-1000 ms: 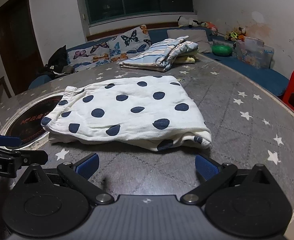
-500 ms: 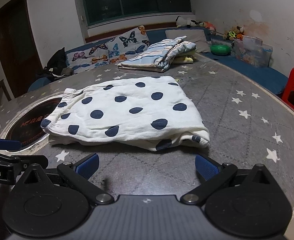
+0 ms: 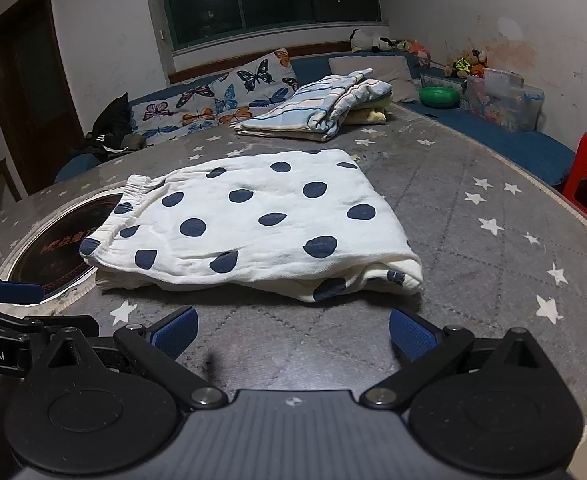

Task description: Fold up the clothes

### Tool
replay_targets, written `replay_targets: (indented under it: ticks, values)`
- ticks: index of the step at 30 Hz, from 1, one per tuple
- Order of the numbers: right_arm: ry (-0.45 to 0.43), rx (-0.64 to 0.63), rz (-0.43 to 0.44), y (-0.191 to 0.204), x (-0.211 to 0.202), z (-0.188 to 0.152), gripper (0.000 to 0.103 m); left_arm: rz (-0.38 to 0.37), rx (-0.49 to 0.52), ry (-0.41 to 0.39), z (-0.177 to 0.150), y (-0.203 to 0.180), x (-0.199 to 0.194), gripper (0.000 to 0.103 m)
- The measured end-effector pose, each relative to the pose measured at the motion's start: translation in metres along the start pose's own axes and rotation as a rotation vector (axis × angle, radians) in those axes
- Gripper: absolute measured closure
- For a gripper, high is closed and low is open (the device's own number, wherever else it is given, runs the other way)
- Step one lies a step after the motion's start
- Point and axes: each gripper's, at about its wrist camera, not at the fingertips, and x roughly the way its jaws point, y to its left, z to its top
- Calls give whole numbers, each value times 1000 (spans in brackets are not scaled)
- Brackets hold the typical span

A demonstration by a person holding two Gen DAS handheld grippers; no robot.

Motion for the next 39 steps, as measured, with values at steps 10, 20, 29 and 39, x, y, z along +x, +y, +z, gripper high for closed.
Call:
replay_targets:
  ticks: [10, 20, 29, 39]
  values:
    - [9, 5, -2, -1, 4, 0, 0, 2, 2, 6, 1, 2, 3, 0]
    - [18, 7, -8, -1, 9, 2, 0, -2, 11, 11, 5, 3, 7, 0]
    - [21, 3, -6, 0, 12, 5, 0, 0, 11, 14, 8, 4, 11, 0]
    - [23, -3, -17, 2, 15, 6, 0, -5, 5, 6, 13, 7, 14, 0]
